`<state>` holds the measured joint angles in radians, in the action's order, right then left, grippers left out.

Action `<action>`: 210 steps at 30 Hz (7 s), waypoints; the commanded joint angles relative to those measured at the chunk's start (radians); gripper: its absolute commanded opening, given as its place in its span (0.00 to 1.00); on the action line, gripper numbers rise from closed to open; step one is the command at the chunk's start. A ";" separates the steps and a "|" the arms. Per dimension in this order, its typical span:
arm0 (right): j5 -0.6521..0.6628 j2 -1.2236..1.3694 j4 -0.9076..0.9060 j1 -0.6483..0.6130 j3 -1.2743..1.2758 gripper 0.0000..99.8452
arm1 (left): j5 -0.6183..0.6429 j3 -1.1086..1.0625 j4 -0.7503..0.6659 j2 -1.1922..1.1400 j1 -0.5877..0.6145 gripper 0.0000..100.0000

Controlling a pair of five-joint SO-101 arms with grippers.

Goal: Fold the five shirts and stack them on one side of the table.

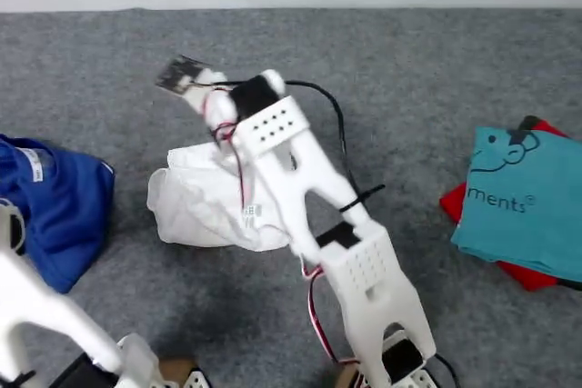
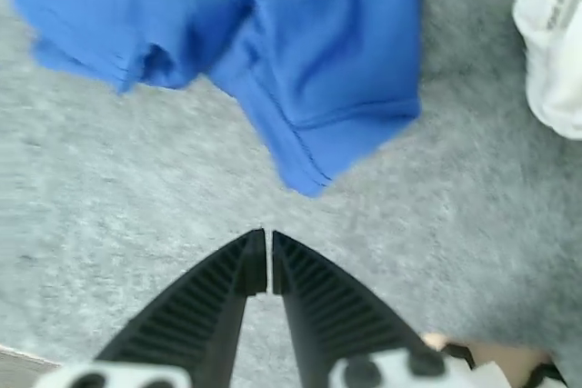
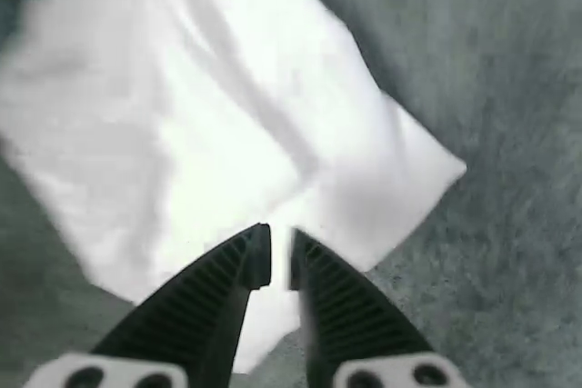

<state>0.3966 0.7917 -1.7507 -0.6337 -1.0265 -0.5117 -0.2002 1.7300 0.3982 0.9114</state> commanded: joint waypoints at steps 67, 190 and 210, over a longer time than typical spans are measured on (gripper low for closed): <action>0.002 0.329 0.130 0.010 -0.450 0.06 | -0.048 0.257 -0.014 0.149 0.328 0.02; -0.043 0.173 -0.042 -0.415 -0.361 0.01 | -0.049 0.157 -0.057 0.149 0.321 0.02; -0.043 -0.048 -0.045 -0.344 -0.287 0.15 | -0.049 0.151 -0.112 0.141 0.285 0.02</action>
<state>0.3184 0.8424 -1.7568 -1.0035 -1.3134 -0.5501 -0.0483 1.6410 0.5194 1.2198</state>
